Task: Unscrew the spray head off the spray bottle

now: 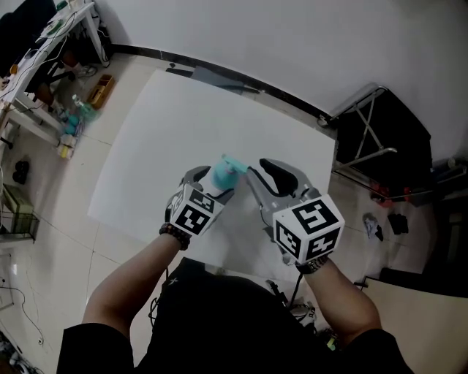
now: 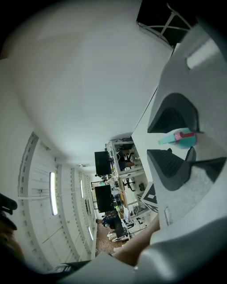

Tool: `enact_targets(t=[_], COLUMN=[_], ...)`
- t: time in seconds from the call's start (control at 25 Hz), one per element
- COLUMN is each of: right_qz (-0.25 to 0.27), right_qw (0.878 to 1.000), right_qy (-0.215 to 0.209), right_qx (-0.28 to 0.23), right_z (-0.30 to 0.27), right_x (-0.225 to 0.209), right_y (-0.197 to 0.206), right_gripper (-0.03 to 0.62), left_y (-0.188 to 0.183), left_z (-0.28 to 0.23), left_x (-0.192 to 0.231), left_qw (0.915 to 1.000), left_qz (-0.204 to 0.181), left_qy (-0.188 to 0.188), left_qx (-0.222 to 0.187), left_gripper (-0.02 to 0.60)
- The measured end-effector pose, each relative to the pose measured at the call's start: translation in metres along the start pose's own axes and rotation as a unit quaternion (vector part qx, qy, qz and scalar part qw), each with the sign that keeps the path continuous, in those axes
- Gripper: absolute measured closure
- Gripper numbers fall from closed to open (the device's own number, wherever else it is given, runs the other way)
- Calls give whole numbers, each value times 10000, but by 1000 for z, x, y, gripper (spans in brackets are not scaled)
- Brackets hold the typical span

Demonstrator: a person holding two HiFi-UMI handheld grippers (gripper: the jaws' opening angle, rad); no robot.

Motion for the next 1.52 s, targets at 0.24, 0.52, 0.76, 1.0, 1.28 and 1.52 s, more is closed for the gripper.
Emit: enact_targets(t=[0.24, 0.52, 0.76, 1.0, 1.28, 1.52], right_qz=[66, 300, 512, 693, 665, 640], right_qw=[9998, 9983, 9939, 9867, 9849, 9851], right_qy=[29, -152, -429, -720, -759, -770], right_qx=[190, 473, 883, 1281, 1409, 1396], right_z=[-6, -18, -28, -39, -36, -35], right_x=[-6, -8, -6, 2, 0, -2], right_y=[2, -2, 4, 14, 21, 22], right_gripper=[488, 482, 447, 419, 416, 416], left_y=[9, 15, 21, 28, 32, 32], left_z=[-15, -29, -41, -52, -60, -63], left_x=[-1, 4, 1, 6, 6, 6], left_qw=[9996, 9981, 9957, 9936, 9931, 9927], left_qz=[-197, -549, -859, -1047, -1066, -1074], left_qy=[123, 120, 125, 118, 140, 172], left_qx=[129, 246, 323, 415, 476, 528], left_gripper=[190, 178, 176, 176, 173, 175])
Point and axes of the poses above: the fingertips, and each gripper's own axes: z backward along the fingers, x to its left, y out of its underside, the point moved 1 cm from there along z, backward along the fingers, and after that the axes turned 1 degree about -y, right-handed, at the moved point
